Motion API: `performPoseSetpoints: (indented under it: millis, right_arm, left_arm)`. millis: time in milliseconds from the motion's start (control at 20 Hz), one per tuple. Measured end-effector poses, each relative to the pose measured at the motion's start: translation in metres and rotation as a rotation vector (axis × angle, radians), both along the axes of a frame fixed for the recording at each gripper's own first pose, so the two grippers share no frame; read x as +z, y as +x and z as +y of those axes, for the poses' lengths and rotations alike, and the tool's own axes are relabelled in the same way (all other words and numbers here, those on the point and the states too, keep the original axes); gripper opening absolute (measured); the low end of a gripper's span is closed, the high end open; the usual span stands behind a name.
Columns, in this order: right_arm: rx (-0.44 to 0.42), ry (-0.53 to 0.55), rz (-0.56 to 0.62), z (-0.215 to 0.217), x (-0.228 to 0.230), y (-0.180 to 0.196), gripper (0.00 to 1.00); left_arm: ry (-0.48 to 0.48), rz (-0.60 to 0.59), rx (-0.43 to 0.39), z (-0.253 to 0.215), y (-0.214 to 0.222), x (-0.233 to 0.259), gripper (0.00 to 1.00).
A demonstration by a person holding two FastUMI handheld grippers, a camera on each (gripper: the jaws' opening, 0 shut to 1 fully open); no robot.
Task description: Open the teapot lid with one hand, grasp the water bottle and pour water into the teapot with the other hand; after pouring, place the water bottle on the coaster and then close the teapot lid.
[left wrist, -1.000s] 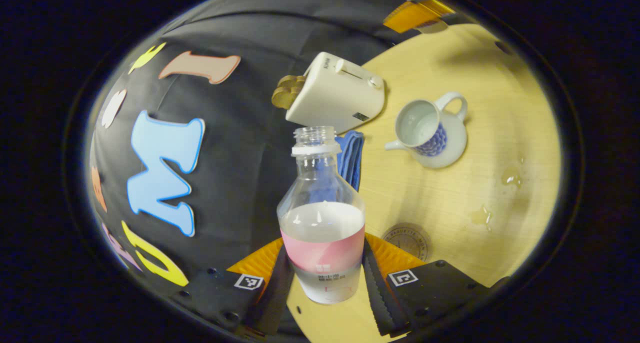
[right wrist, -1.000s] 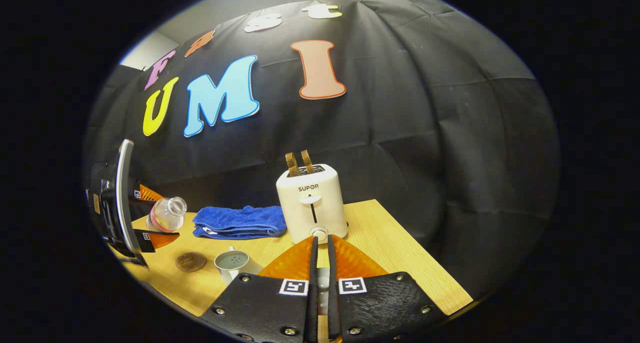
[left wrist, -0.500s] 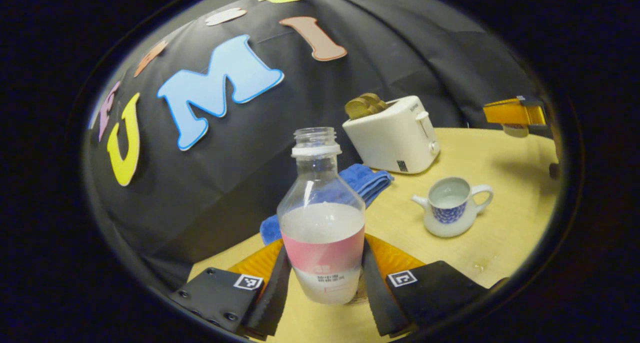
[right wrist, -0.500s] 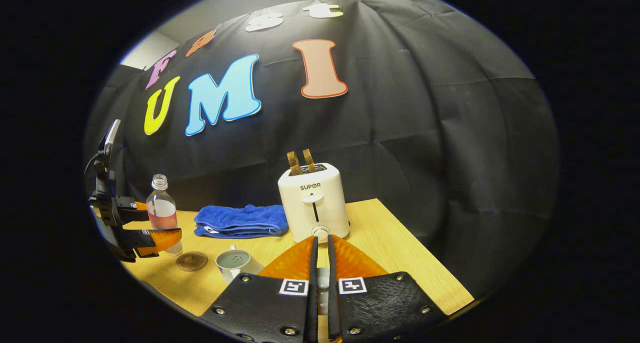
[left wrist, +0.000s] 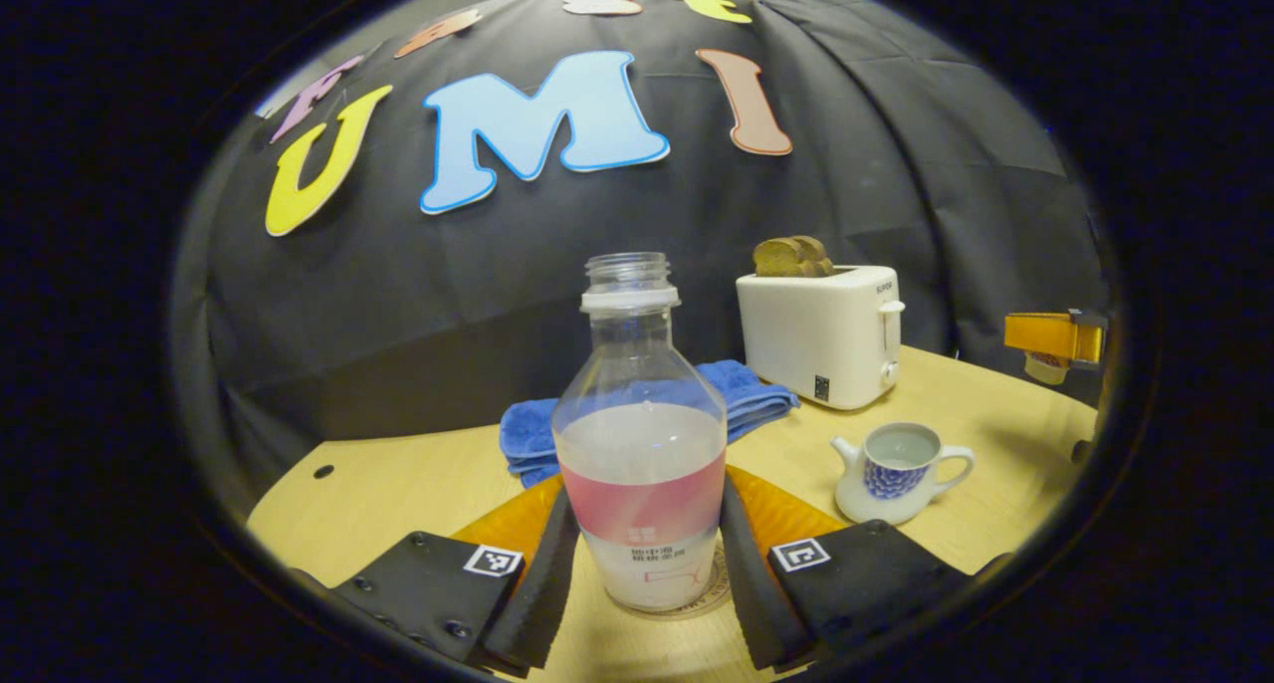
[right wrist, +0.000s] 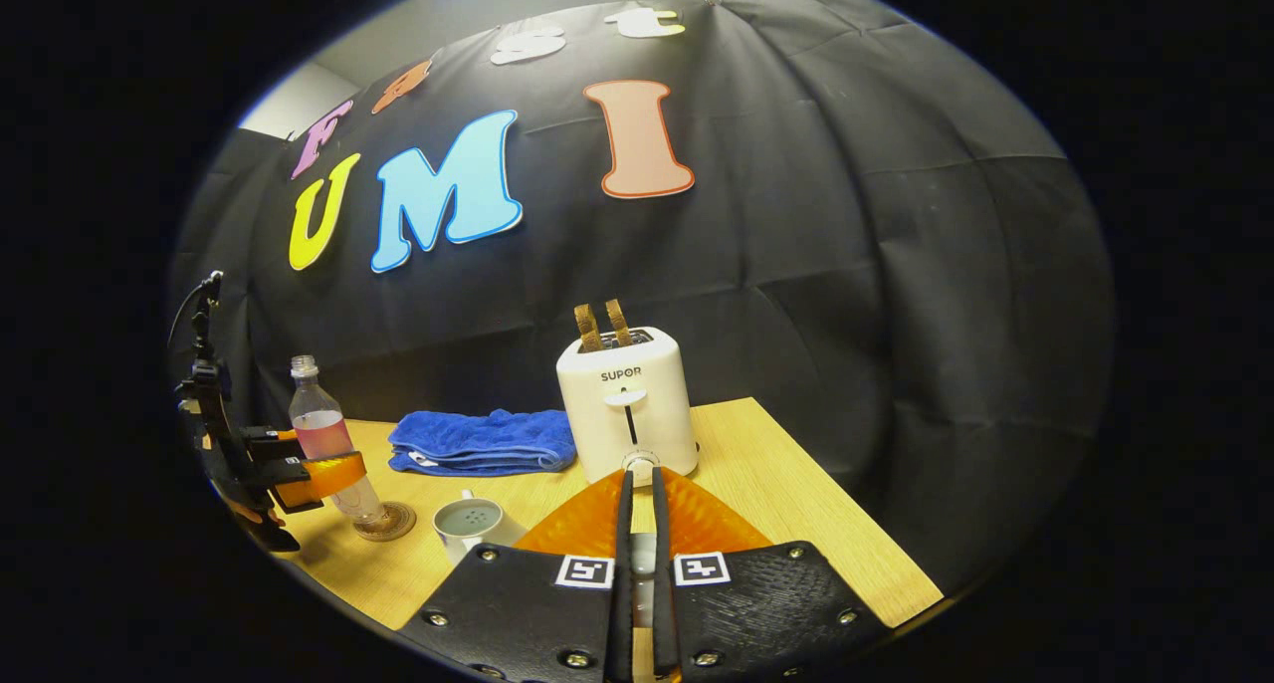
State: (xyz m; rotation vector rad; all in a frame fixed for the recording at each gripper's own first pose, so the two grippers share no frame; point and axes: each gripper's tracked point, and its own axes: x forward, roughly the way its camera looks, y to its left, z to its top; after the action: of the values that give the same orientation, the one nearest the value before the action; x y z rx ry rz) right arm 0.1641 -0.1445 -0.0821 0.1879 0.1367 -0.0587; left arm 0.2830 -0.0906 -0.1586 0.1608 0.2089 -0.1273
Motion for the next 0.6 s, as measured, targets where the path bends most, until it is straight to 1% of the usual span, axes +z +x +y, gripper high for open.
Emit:
performPoseSetpoints:
  millis: [50,150,350,600]
  right_arm:
    - [0.0,0.001,0.002,0.0,-0.001,0.0,0.08]
    - [0.001,0.001,0.006,0.0,-0.002,0.001,0.08]
    - [0.001,-0.002,0.005,0.0,-0.002,0.0,0.08]
    - [0.009,-0.009,0.013,0.004,-0.004,0.001,0.08]
  left_arm:
    - [-0.015,-0.005,0.001,0.0,0.0,0.001,0.83]
    - [0.007,-0.019,0.013,0.003,0.005,0.001,0.83]
    - [0.013,-0.015,0.022,0.005,0.011,-0.009,0.82]
    - [-0.006,-0.022,0.029,0.008,0.013,-0.012,0.83]
